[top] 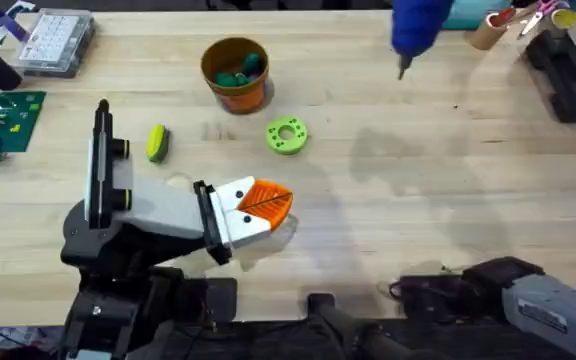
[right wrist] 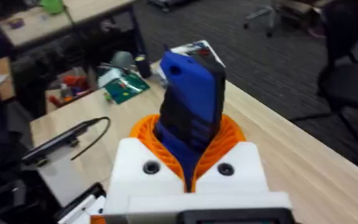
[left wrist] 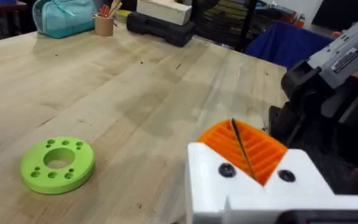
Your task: Pick up the gripper from the table and insert it into the empty holder that is missing its gripper. Then pick up a screw, insert it into the mounting hole, and use the screwdriver to tighten it. Finally, clean up the table by picking up the vegetable and placing it into the bucket.
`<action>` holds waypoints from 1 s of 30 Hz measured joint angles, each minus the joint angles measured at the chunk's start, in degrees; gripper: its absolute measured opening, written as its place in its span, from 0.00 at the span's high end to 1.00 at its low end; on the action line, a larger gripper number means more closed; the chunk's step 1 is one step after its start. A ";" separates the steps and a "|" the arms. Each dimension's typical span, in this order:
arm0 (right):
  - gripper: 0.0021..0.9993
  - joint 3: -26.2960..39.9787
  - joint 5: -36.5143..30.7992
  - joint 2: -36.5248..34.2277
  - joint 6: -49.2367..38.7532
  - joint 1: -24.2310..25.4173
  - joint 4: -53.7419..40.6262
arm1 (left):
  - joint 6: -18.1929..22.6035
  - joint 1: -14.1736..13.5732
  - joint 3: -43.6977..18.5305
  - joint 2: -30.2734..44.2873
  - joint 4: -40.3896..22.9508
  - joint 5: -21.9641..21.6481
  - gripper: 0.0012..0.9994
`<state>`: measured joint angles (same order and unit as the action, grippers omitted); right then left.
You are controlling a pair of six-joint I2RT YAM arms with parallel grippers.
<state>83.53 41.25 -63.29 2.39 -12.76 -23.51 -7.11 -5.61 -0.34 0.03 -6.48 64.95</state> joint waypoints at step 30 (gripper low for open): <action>0.98 -0.12 -4.39 0.02 -4.47 -30.03 13.07 | 0.00 0.00 0.00 0.00 -0.21 0.93 0.99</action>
<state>83.40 36.86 -63.26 -2.08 -42.80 -10.43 -7.11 -5.61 -0.34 0.03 -6.68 65.88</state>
